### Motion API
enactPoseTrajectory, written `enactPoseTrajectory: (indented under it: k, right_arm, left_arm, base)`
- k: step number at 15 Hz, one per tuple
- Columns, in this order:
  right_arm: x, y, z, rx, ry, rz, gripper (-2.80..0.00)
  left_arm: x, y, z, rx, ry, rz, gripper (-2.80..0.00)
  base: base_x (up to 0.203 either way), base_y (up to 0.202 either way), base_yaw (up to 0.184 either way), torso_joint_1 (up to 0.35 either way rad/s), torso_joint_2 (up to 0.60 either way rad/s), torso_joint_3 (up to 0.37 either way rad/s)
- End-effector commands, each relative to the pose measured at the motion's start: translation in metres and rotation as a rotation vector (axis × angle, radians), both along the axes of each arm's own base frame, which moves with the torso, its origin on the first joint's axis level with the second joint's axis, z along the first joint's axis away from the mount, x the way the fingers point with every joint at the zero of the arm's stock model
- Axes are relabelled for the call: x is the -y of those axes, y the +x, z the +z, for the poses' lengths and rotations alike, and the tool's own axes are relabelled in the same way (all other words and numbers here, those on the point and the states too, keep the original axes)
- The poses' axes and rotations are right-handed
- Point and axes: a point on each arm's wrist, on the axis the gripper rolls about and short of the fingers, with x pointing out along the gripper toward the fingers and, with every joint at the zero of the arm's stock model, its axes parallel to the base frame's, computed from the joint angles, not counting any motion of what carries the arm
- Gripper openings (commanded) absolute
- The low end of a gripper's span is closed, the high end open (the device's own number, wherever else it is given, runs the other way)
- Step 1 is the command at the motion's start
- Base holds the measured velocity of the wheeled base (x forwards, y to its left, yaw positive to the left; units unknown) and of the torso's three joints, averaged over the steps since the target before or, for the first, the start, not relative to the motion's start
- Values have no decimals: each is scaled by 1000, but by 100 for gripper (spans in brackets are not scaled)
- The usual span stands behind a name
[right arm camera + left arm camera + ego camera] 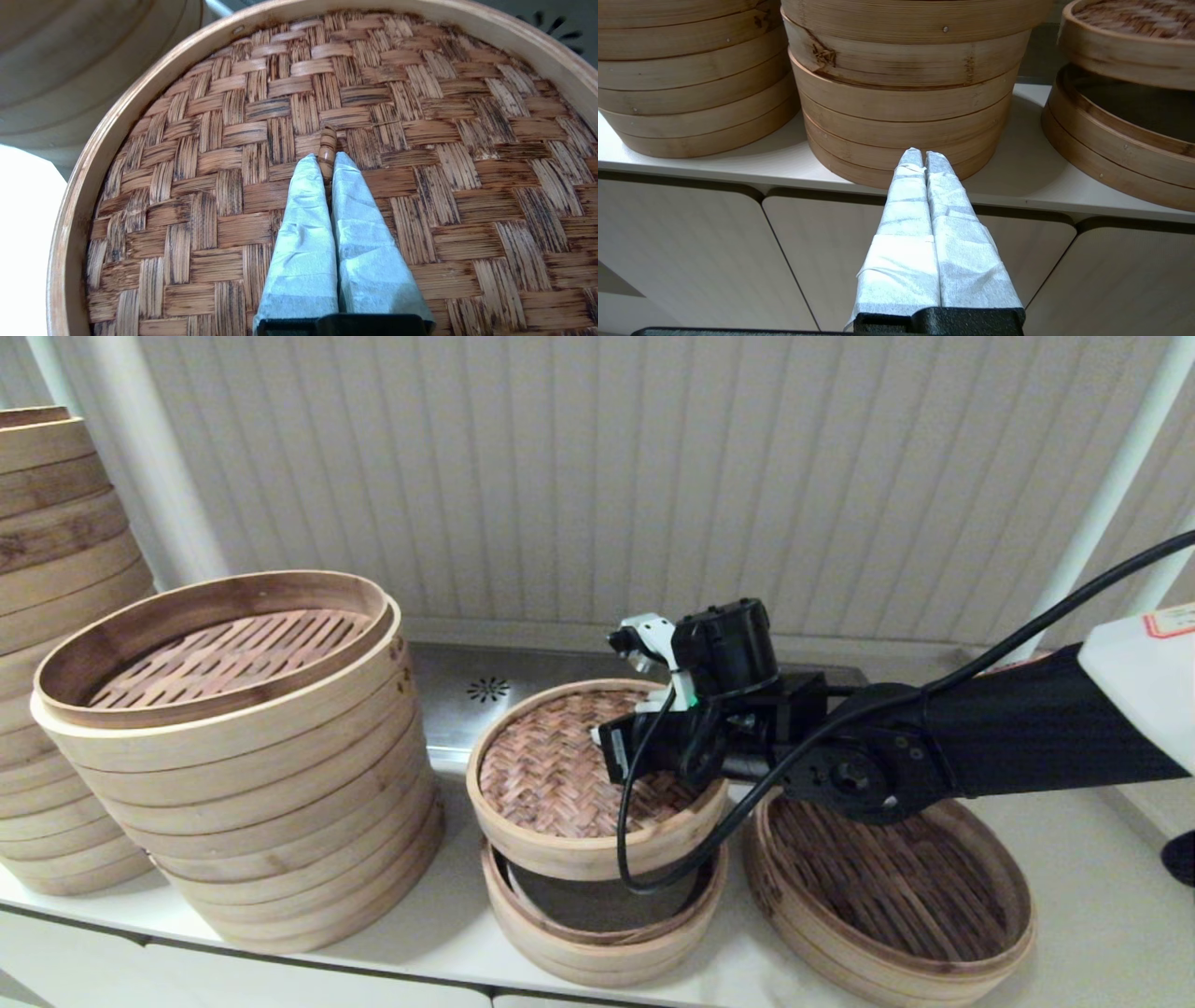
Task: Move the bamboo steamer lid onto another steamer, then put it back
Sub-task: Put the steamer
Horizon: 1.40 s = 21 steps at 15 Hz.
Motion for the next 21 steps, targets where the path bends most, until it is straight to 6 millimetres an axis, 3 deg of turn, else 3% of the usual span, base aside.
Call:
enactPoseTrajectory:
  k: [1,3,6,13,17,21]
  right_arm:
    - [8,-3,11,20,15,-10,-280]
    - [13,-6,15,25,20,-17,-280]
    - [36,-7,25,38,27,-64,-280]
    - [107,-36,49,75,47,-192,-280]
    - [160,-59,41,47,43,-293,-280]
    - [194,-74,24,-10,44,-357,-280]
  left_arm:
    - [0,0,0,-2,0,1,-280]
    - [0,0,0,-1,0,1,-280]
    - [0,0,0,0,0,1,-280]
    - [0,0,0,0,0,1,-280]
    - [0,0,0,-2,0,1,-280]
    - [0,0,0,-1,0,1,-280]
  base:
    - [0,0,0,0,0,0]
    - [0,0,0,0,0,0]
    - [0,0,0,0,0,0]
    - [0,0,0,0,0,0]
    - [0,0,0,0,0,0]
    - [0,0,0,0,0,0]
